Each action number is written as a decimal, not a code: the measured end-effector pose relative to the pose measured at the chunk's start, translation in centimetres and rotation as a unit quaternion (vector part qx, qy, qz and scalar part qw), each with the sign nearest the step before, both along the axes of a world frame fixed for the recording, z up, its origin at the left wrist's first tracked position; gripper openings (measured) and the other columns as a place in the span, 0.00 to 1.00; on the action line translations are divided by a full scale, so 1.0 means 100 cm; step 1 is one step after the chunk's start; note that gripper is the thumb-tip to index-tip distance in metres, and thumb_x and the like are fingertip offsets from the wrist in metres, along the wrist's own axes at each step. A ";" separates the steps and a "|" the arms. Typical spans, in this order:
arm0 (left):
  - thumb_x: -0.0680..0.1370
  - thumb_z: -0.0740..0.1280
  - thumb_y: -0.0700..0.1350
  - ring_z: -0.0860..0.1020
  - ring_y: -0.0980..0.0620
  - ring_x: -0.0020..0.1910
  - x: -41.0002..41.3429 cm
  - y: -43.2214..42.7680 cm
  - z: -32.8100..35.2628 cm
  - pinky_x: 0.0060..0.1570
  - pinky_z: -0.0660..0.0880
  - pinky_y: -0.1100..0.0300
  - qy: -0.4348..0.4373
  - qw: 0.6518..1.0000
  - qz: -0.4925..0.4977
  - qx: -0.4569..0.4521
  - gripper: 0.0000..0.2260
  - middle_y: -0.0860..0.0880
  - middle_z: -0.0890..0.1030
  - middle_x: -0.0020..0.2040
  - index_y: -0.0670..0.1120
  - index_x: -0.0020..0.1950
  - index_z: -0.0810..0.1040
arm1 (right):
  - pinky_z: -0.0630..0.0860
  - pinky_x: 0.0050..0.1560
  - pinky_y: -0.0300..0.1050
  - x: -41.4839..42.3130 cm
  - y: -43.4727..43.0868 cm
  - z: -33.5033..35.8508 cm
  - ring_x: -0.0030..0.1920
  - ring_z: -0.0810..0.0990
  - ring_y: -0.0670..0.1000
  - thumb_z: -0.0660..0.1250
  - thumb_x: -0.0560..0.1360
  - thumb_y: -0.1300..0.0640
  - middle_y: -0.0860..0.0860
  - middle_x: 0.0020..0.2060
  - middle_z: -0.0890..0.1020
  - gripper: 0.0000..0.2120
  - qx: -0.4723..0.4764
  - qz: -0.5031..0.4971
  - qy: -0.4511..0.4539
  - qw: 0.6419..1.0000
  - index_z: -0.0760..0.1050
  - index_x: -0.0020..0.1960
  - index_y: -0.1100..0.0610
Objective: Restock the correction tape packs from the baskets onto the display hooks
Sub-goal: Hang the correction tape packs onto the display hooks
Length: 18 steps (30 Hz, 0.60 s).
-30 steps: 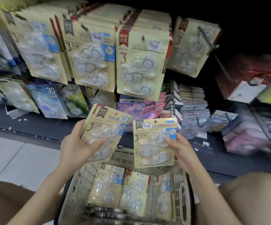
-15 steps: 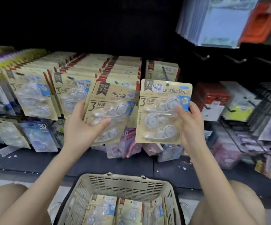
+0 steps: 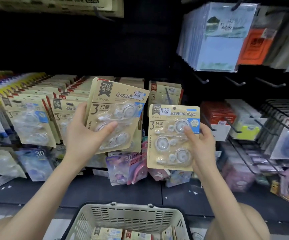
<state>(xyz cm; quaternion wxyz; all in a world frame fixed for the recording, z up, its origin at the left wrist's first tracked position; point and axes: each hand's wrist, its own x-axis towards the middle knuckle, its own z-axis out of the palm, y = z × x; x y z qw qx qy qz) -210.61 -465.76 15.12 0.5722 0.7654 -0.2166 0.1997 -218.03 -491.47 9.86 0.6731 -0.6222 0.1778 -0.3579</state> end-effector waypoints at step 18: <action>0.70 0.78 0.42 0.74 0.76 0.52 0.007 -0.008 0.010 0.53 0.68 0.79 -0.009 1.000 -0.001 -0.008 0.27 0.66 0.76 0.55 0.55 0.63 0.70 | 0.77 0.62 0.59 0.010 0.002 -0.001 0.55 0.83 0.51 0.70 0.77 0.56 0.49 0.51 0.85 0.07 0.038 0.004 0.024 0.999 0.78 0.55 0.52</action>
